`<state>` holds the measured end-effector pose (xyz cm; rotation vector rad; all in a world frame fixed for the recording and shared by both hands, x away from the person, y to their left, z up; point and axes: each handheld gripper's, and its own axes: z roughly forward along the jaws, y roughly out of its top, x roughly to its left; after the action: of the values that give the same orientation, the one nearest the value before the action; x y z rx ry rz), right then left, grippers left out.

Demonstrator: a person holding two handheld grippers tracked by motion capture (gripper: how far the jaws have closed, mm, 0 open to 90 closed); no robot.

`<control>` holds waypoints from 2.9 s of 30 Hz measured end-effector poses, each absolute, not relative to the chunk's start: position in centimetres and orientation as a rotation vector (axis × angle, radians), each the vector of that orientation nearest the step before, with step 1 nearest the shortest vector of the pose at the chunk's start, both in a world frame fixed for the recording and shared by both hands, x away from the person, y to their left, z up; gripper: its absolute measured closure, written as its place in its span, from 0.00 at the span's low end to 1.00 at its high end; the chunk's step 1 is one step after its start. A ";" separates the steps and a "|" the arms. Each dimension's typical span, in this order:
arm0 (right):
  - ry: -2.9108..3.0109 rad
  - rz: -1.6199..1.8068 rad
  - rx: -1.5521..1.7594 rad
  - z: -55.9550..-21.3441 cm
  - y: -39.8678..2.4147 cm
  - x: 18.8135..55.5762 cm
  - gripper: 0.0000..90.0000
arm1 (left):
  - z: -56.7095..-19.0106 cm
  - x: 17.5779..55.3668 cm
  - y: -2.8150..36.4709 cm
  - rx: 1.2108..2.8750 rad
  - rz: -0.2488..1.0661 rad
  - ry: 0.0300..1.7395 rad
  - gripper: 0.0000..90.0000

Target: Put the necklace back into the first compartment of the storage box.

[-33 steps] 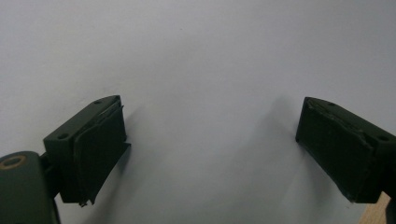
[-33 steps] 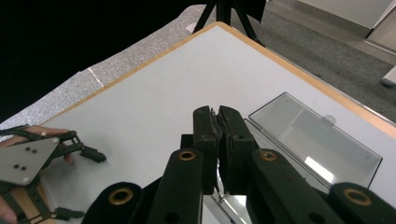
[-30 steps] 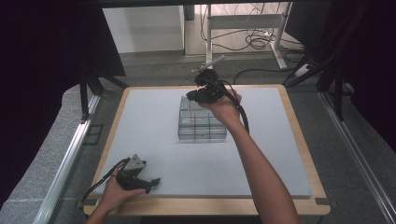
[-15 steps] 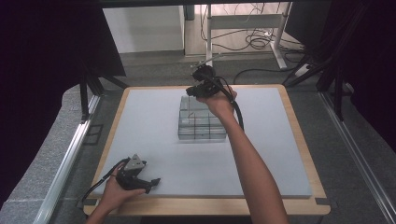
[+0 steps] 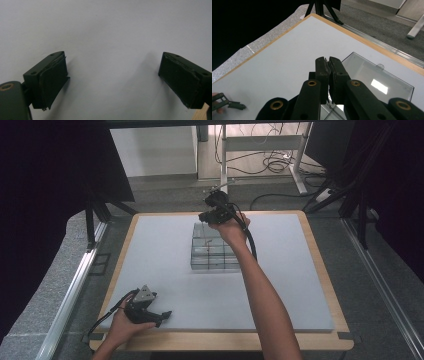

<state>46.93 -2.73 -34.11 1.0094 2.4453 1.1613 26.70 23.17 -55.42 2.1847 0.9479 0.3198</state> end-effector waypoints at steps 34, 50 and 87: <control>2.517 1.052 1.114 -41.5 -1.6 49.0 0.94 | -55.4 26.7 23.2 2.188 0.323 0.943 0.09; 2.561 0.989 1.186 -45.8 -1.5 50.0 0.94 | -55.4 26.7 23.2 2.192 0.321 0.939 0.09; 2.596 1.086 1.152 -46.8 -3.3 47.8 0.58 | -55.4 26.7 23.2 2.190 0.320 0.939 0.09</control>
<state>47.79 -3.34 -46.78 1.1520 2.5963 1.0860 26.74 23.23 -55.41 2.1902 0.9385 0.3202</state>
